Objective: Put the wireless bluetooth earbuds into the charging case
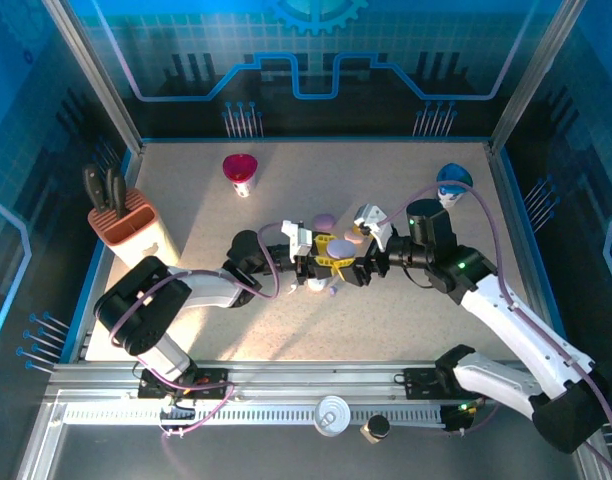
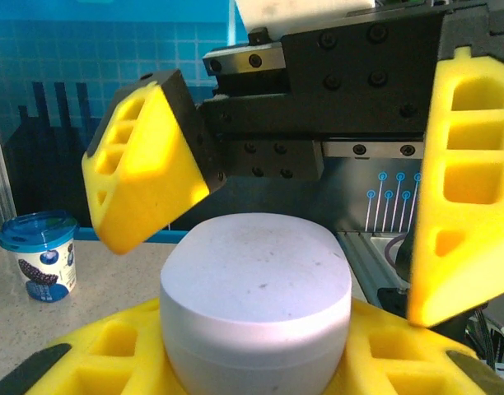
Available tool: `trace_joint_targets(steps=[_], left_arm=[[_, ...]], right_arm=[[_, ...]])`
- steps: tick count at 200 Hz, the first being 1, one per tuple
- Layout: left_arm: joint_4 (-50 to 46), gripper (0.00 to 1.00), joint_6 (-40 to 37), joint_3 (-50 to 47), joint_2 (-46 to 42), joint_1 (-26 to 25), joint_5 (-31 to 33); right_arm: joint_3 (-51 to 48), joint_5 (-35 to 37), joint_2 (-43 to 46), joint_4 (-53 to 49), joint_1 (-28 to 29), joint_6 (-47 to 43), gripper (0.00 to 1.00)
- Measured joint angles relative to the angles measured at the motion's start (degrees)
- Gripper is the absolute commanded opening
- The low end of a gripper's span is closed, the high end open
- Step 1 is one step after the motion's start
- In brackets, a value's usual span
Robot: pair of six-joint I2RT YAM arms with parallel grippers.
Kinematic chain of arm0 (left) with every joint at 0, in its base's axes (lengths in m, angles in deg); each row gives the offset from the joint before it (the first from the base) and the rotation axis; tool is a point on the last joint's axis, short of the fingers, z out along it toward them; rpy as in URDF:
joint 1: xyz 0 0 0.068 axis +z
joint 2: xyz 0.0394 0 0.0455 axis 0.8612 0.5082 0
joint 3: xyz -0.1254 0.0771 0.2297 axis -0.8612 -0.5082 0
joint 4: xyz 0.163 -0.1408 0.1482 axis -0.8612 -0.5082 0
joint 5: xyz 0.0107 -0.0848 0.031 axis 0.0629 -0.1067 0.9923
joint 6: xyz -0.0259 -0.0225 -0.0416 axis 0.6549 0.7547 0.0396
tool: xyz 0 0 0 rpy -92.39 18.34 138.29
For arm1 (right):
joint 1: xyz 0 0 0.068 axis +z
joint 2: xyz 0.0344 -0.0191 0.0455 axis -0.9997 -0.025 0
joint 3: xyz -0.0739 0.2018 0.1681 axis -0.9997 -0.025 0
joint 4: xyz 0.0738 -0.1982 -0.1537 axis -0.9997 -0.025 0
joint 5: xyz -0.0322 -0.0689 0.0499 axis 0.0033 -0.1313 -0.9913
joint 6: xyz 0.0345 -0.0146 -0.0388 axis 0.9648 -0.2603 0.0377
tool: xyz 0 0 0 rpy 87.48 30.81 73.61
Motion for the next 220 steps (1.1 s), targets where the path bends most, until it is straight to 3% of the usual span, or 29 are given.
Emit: trace_joint_targets(steps=[27, 88, 127, 179, 220], left_arm=[[-0.04, 0.36, -0.26, -0.31, -0.22, 0.02, -0.20], [0.81, 0.37, -1.36, -1.55, -0.22, 0.22, -1.01], [1.68, 0.37, -1.36, -1.68, -0.22, 0.28, -1.25], [2.32, 0.38, -1.33, -3.23, -0.33, 2.12, -1.25], [2.36, 0.38, -1.31, -4.92, -2.21, 3.56, -1.25]], right_arm=[[0.11, 2.27, 0.20, 0.07, -0.35, 0.31, 0.95], [0.11, -0.50, 1.18, 3.37, -6.93, 6.88, 0.94], [0.11, -1.86, 1.01, 4.46, -7.74, 9.27, 0.95], [-6.32, -6.84, 7.58, 13.62, -12.85, 15.85, 0.94], [-6.69, -1.70, 2.71, 12.15, -19.30, 22.93, 0.90]])
